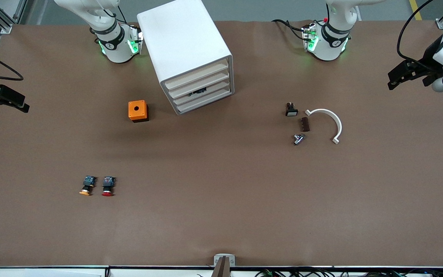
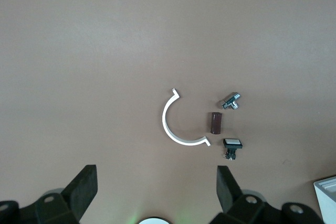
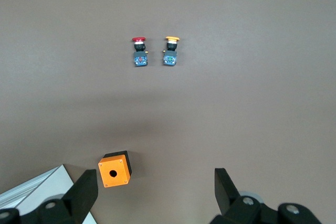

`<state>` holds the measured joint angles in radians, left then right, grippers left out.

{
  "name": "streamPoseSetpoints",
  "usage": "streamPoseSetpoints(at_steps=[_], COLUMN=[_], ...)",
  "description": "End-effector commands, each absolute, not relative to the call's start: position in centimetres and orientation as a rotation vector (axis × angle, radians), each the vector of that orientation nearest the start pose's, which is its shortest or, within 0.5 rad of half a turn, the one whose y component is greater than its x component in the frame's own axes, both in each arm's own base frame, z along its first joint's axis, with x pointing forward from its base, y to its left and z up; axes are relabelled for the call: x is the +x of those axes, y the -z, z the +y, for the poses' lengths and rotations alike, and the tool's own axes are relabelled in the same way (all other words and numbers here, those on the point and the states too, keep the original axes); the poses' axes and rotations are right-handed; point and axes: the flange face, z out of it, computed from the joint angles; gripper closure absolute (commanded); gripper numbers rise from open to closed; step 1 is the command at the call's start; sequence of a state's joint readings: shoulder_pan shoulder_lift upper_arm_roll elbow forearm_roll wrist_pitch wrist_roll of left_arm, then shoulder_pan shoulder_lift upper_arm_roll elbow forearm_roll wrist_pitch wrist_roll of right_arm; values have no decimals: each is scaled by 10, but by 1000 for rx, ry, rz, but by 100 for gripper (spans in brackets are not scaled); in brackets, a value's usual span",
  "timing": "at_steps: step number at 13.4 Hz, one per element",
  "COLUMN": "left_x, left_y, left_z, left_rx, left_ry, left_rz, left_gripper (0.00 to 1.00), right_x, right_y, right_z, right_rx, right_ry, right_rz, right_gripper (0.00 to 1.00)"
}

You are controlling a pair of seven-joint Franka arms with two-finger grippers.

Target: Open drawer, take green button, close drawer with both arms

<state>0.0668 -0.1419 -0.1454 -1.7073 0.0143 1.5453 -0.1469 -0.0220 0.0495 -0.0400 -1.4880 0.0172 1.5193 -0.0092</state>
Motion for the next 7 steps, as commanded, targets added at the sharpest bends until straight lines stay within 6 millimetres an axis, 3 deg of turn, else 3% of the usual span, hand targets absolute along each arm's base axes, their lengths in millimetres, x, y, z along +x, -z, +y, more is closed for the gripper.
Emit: streamPoseSetpoints(at_steps=[1,3,7], left_x=[506,508,531], left_y=[-638,-640,-622], left_z=[-40,-40,-38], left_rx=[-3086,-3088,-3094], left_ry=[-34,-27,-70], left_rz=[-111,-115,-127], left_gripper=[0,0,0], right_x=[564,565,564], right_y=[-629,-627,-625], right_z=[-33,-37,-36], right_rx=[-3137,-3131,-3123], right_ry=[-57,-64,-81], right_rz=[98,115,116], right_gripper=[2,0,0])
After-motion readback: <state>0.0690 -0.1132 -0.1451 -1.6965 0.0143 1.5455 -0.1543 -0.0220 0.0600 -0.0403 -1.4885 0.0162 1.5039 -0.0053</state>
